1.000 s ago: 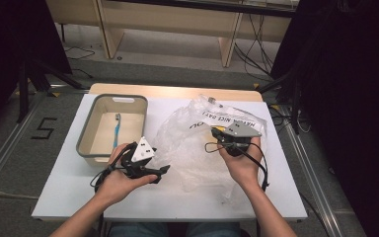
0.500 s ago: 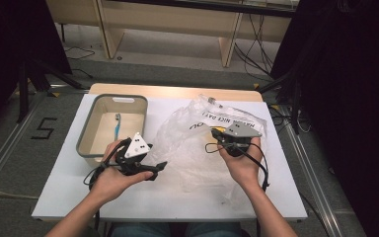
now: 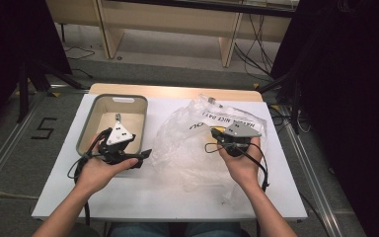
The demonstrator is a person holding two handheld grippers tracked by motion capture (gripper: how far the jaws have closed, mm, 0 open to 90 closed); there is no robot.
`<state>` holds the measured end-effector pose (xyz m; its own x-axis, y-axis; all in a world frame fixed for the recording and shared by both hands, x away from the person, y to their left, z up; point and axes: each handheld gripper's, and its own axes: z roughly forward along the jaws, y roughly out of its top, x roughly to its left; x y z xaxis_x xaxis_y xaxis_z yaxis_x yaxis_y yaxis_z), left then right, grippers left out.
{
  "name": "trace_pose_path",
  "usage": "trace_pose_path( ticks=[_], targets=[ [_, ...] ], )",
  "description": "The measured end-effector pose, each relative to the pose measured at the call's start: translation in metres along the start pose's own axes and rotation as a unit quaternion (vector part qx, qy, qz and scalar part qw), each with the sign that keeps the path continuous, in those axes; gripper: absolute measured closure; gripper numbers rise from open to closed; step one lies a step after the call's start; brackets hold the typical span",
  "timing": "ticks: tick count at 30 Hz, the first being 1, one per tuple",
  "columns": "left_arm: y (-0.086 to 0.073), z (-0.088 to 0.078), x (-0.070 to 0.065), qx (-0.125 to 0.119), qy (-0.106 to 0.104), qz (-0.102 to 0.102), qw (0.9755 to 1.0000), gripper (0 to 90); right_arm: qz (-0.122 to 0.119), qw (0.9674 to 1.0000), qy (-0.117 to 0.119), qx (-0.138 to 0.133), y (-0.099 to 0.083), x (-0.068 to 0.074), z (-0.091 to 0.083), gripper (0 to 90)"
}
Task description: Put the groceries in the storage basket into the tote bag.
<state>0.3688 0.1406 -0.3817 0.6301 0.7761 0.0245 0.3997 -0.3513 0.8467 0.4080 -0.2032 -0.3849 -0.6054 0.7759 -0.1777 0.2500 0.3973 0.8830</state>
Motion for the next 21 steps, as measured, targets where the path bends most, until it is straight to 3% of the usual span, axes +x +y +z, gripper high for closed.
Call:
trace_pose_path(
  ticks=[6, 15, 21],
  targets=[
    [-0.002, 0.003, 0.01, 0.008, 0.008, -0.016, 0.9998, 27.9, 0.0, 1.0, 0.0, 0.001, 0.0, 0.0, 0.0, 90.0],
    [0.006, 0.003, 0.03, 0.007, 0.032, -0.039, 0.9987, 28.1, 0.001, 1.0, 0.0, 0.001, 0.0, 0.001, -0.001, 90.0],
    [0.012, 0.011, 0.051, 0.031, 0.057, -0.053, 0.9965, 28.5, 0.001, 1.0, 0.001, 0.001, 0.0, 0.001, -0.001, 90.0]
  ],
)
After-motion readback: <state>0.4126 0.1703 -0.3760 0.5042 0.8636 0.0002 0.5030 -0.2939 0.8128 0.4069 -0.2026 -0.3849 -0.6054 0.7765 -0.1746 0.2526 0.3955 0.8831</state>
